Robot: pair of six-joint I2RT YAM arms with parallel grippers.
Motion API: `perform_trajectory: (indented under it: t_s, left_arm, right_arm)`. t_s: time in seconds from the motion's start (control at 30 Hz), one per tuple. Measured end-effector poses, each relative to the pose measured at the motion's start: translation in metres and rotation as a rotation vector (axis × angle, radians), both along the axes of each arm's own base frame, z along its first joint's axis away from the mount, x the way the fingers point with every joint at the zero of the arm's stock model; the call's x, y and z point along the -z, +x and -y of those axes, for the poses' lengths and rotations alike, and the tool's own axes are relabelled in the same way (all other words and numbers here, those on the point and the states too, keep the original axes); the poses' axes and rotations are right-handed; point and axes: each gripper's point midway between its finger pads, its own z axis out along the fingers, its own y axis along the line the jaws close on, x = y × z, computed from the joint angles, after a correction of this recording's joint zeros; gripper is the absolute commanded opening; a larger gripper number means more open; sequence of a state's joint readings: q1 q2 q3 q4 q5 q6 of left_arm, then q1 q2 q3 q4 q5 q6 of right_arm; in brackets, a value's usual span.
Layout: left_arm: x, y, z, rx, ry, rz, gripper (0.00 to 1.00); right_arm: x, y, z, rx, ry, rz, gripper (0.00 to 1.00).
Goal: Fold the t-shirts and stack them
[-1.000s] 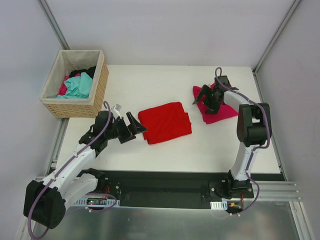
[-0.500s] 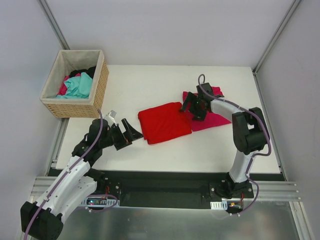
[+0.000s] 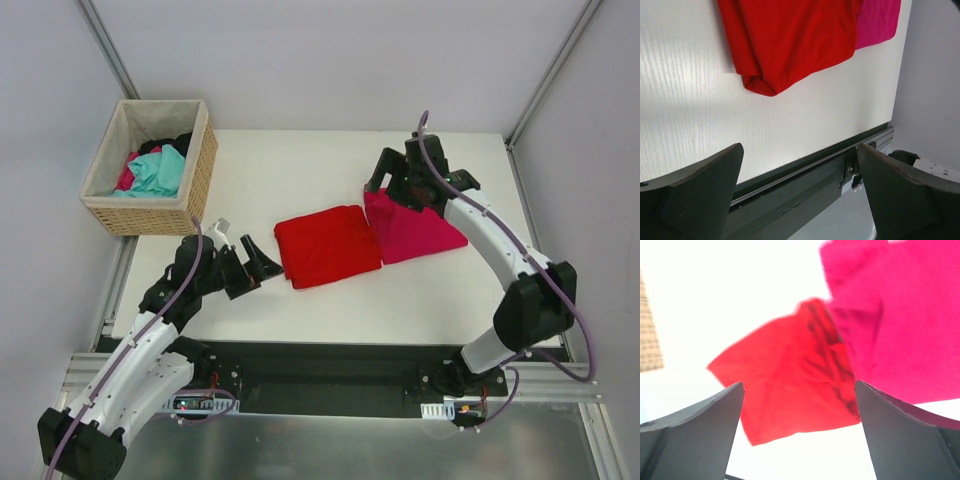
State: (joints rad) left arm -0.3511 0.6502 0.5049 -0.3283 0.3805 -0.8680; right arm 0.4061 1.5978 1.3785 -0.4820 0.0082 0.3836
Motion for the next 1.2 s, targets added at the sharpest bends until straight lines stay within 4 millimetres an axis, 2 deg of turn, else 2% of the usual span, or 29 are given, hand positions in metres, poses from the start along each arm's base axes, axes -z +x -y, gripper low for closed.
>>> perform_trajectory:
  t_s: [0.07, 0.13, 0.23, 0.4, 0.6, 0.73, 0.8, 0.97, 1.2]
  left_arm:
    - [-0.008, 0.006, 0.002, 0.002, 0.002, 0.005, 0.98]
    - [-0.013, 0.015, 0.006, 0.005, 0.002, 0.009, 0.98]
    - [-0.017, 0.034, 0.014, 0.012, -0.009, 0.021, 0.98]
    - [0.001, 0.061, 0.044, 0.061, -0.054, 0.007, 0.97]
    - [0.037, 0.069, 0.096, 0.161, -0.133, -0.04, 0.95]
    - [0.052, 0.076, 0.115, 0.177, -0.176, -0.052, 0.95]
    - [0.06, 0.077, 0.118, 0.173, -0.184, -0.063, 0.94]
    - [0.082, 0.068, 0.111, 0.146, -0.182, -0.094, 0.94]
    - [0.092, 0.054, 0.091, 0.079, -0.145, -0.099, 0.94]
  right_arm:
    - [-0.032, -0.003, -0.003, -0.014, 0.014, 0.077, 0.97]
    - [-0.056, -0.01, -0.006, -0.032, 0.023, 0.134, 0.97]
    - [-0.07, -0.022, -0.009, -0.058, 0.019, 0.166, 0.97]
    - [-0.064, -0.033, -0.004, -0.075, -0.016, 0.158, 0.97]
    - [-0.052, -0.042, 0.008, -0.074, -0.072, 0.142, 0.97]
    - [-0.046, -0.044, 0.012, -0.082, -0.098, 0.134, 0.96]
    - [-0.044, -0.044, 0.013, -0.083, -0.104, 0.129, 0.97]
    - [-0.043, -0.043, 0.017, -0.086, -0.117, 0.129, 0.97]
    - [-0.042, -0.045, 0.019, -0.084, -0.12, 0.124, 0.97]
